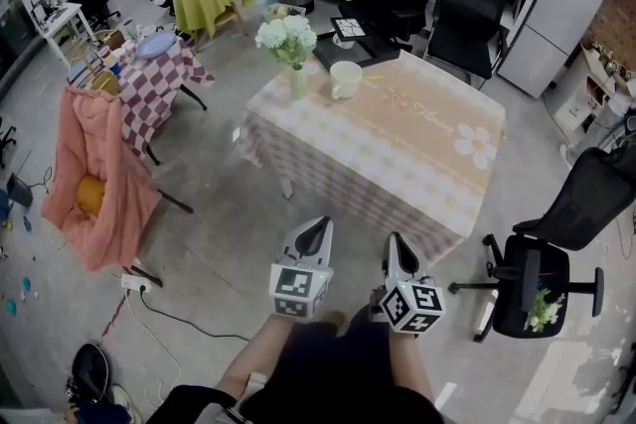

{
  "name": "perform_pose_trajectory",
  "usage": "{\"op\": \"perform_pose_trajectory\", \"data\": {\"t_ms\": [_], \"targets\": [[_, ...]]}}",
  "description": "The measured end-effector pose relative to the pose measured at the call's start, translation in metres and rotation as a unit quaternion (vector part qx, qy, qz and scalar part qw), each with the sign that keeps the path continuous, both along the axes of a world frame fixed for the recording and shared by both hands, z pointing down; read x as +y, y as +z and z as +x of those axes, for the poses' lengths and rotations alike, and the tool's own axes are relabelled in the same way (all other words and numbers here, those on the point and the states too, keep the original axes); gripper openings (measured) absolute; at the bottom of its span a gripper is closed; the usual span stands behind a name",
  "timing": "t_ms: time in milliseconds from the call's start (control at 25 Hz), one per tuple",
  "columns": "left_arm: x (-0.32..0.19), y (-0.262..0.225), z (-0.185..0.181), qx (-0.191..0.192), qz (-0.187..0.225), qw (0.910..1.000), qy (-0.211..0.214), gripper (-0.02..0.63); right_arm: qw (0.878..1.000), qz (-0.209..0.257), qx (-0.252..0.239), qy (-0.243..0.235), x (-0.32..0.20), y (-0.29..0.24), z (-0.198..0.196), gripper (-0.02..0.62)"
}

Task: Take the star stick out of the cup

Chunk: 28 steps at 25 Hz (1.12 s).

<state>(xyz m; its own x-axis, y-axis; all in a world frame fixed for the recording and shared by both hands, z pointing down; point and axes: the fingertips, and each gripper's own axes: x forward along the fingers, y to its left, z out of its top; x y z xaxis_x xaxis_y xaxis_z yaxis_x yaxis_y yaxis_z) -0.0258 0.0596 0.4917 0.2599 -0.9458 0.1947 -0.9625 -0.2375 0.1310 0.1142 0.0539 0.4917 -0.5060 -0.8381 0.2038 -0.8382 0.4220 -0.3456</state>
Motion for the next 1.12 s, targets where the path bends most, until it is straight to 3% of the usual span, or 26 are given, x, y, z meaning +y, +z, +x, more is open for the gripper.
{"op": "perform_pose_trajectory", "data": {"t_ms": [520, 1120], "targets": [[-0.010, -0.003, -0.005, 0.008, 0.001, 0.9997, -0.025, 0.011, 1.000, -0.004, 0.011, -0.026, -0.021, -0.002, -0.007, 0.002], [-0.070, -0.004, -0.021, -0.008, 0.000, 0.9985, -0.054, 0.011, 1.000, 0.000, 0.006, -0.030, -0.102, -0.004, -0.011, 0.002]]}}
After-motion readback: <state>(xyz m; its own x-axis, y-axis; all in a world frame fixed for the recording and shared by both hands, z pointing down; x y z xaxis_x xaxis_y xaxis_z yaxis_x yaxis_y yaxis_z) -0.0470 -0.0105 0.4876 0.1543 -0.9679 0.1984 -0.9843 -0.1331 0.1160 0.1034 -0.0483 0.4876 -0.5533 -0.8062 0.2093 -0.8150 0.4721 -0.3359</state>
